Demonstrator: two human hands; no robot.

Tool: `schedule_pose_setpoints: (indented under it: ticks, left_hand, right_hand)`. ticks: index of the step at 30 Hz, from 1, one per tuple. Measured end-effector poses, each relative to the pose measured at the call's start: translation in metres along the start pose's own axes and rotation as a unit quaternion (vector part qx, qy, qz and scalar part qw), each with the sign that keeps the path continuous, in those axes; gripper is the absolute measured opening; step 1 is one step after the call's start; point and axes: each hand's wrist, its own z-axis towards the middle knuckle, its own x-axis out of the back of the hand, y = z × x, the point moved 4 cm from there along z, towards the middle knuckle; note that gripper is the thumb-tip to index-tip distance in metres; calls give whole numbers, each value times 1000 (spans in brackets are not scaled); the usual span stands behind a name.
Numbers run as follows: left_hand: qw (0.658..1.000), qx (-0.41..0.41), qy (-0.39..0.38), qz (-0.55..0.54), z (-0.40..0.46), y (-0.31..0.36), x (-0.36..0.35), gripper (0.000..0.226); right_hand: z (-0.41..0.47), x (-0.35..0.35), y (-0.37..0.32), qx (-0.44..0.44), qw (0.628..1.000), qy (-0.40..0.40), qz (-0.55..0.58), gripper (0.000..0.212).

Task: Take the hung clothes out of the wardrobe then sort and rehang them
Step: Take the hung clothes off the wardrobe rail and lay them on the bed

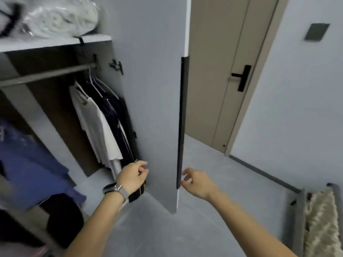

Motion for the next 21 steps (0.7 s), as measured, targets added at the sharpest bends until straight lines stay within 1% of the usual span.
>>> schedule_pose_setpoints:
  ticks: [4,8,12,15,17,21]
  left_hand:
    - [997,71,28,0,33,-53,54,33]
    - [990,122,75,-13,70,-94,103,33]
    - [982,147,118,-18,103,-116,133,35]
    - [973,177,142,-40,119,-126,143,36]
    - [968,194,149,-54,127,-133,149,36]
    - [954,225,186,-74,128,-157,176,35]
  right_hand:
    - [86,-22,-85,83,996,-44,-6,36]
    - [151,-34,-146,144,985,-94,18,35]
    - [217,-39,-185,180,976,-113,52,30]
    - [254,-51,-202,188,970,-138,71,28]
    - [272,-60,-216,201,964,-158,71,28]
    - [314,-63,-266,243,954,-167,61,32]
